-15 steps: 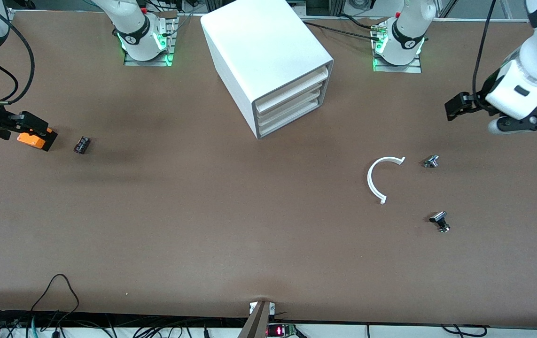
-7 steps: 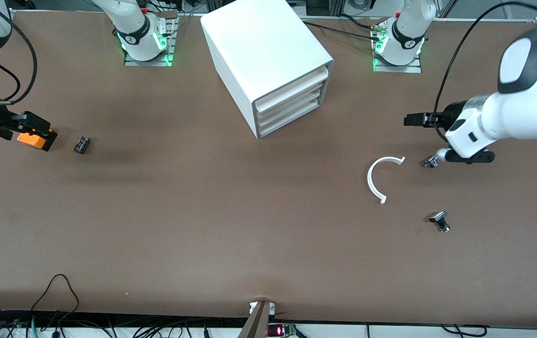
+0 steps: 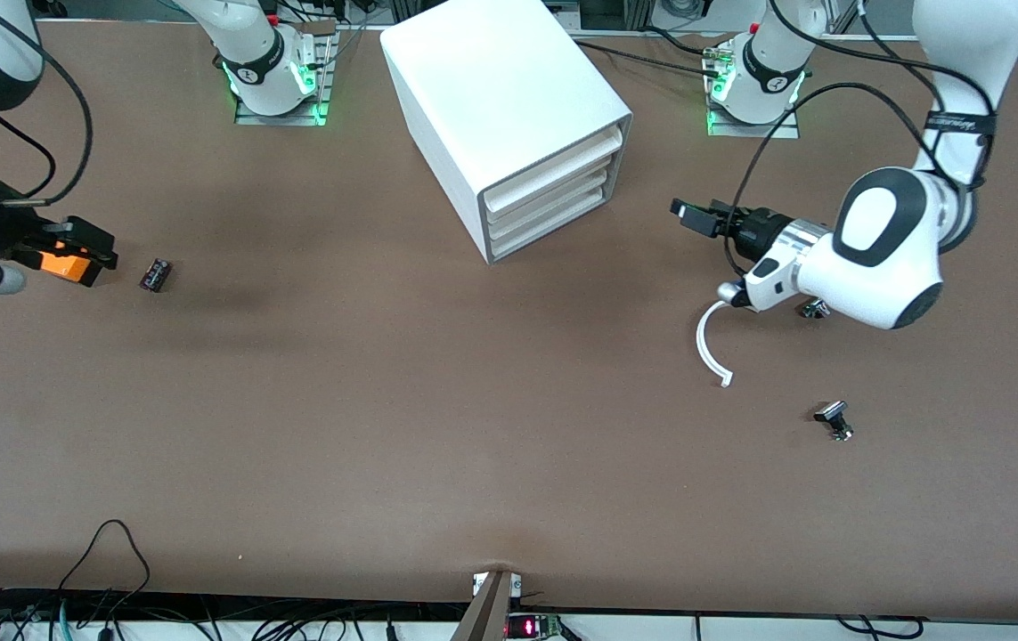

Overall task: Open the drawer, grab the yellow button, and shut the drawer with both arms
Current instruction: 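Reach the left gripper to the drawer handle of the white cabinet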

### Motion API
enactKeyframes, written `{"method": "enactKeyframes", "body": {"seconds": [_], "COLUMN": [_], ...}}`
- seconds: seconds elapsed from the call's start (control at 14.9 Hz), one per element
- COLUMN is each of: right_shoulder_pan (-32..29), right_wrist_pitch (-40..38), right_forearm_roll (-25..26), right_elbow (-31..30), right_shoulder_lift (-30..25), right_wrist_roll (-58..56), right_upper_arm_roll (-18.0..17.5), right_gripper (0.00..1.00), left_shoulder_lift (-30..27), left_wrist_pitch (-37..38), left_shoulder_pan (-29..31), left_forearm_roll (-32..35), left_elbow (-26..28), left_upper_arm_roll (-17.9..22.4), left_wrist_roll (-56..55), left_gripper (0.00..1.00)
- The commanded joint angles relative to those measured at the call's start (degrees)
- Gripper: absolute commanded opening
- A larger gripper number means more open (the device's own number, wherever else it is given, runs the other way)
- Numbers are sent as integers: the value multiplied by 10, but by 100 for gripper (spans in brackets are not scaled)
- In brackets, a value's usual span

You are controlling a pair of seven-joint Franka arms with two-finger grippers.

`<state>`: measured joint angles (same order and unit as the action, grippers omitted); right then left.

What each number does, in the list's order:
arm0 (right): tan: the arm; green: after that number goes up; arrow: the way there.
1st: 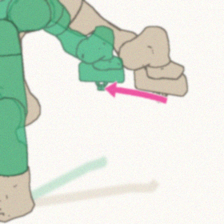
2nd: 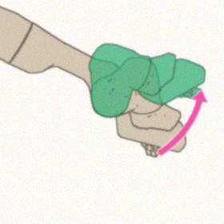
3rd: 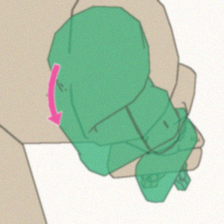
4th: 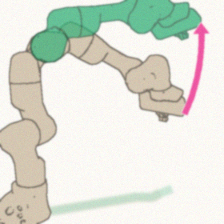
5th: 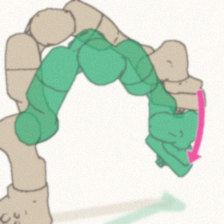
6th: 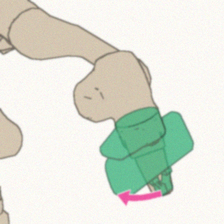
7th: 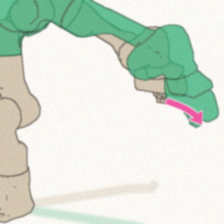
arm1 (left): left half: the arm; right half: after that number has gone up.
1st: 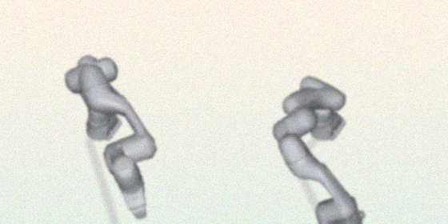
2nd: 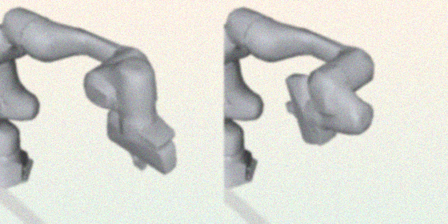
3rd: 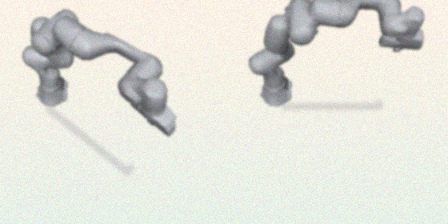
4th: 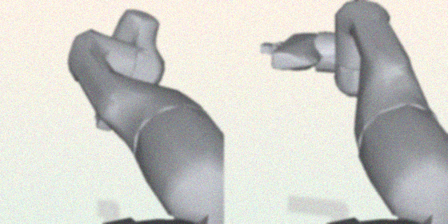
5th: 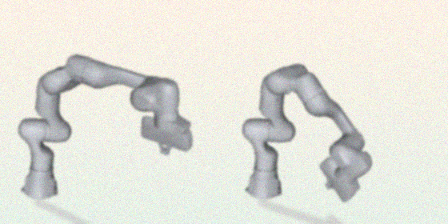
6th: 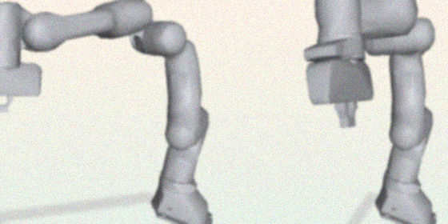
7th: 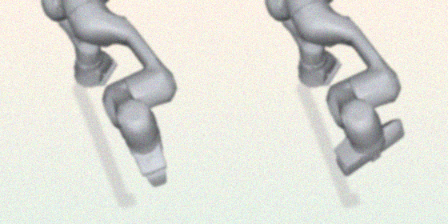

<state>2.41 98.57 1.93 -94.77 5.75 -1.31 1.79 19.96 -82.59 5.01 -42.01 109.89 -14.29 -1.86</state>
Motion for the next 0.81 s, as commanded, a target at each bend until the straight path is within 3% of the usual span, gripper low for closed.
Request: {"method": "enactKeyframes", "body": {"seconds": [0.0, 0.4, 0.74], "right_shoulder_pan": [13, 79, 81], "right_wrist_pitch": [-11, -10, -20], "right_forearm_roll": [-6, -4, -4], "right_elbow": [14, 28, 27], "right_shoulder_lift": [9, 9, 7], "right_wrist_roll": [-2, 2, -4], "right_upper_arm_roll": [1, 0, 1], "right_gripper": [100, 100, 100], "left_shoulder_lift": [7, 8, 6], "left_wrist_pitch": [-20, -119, -175], "left_shoulder_pan": [-25, -30, -30], "left_forearm_roll": [-81, -128, -150], "left_elbow": [34, 96, 131], "left_upper_arm_roll": [-8, -84, -130], "left_wrist_roll": [18, 103, 104], "left_gripper": [100, 100, 99]}}
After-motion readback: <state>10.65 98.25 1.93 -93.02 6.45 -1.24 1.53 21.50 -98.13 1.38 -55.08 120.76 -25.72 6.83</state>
